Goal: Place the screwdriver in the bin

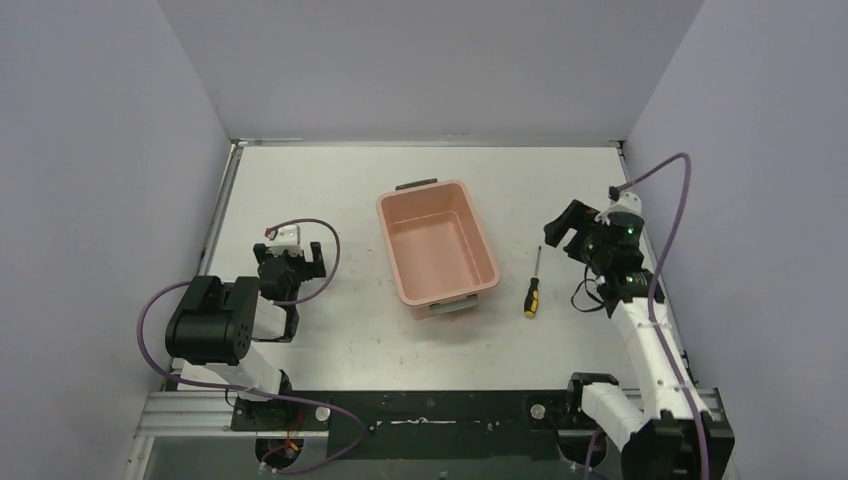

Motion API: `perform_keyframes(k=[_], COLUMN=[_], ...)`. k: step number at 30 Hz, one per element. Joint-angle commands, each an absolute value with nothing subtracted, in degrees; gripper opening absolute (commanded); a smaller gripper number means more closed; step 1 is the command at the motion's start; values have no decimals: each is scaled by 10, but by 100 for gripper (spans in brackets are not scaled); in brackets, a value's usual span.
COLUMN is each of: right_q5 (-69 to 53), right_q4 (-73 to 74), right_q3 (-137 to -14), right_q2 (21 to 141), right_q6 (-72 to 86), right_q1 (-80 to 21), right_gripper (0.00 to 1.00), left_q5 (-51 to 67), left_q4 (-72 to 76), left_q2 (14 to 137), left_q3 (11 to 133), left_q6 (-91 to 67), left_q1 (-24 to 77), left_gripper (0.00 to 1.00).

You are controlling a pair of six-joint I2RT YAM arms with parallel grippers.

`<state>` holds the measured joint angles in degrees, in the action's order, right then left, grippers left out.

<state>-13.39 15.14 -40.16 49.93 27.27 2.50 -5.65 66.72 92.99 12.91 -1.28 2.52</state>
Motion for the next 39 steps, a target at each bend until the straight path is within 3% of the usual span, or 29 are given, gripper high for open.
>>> perform_keyframes(k=[1, 8, 13, 21, 34, 39], right_q5=[-45, 30, 45, 56, 105, 89], right_q4=[277, 305, 285, 283, 464, 462], right_q3=[-462, -475, -463, -475, -768, -879], right_q2=[627, 770, 846, 877, 785, 796], right_q6=[261, 273, 275, 264, 198, 221], right_q1=[-11, -85, -109, -116, -122, -217], right_gripper=[84, 83, 71, 0, 0, 0], left_q5=[-48, -48, -48, -48, -48, -48], left_q4=[700, 700, 700, 700, 700, 700], left_q2=[925, 925, 925, 925, 925, 925], left_q3=[143, 143, 143, 143, 143, 143], left_q6=[-11, -11, -11, -12, -11, -11], left_q1=[23, 24, 24, 24, 24, 24], left_gripper=[97, 97, 97, 97, 97, 97])
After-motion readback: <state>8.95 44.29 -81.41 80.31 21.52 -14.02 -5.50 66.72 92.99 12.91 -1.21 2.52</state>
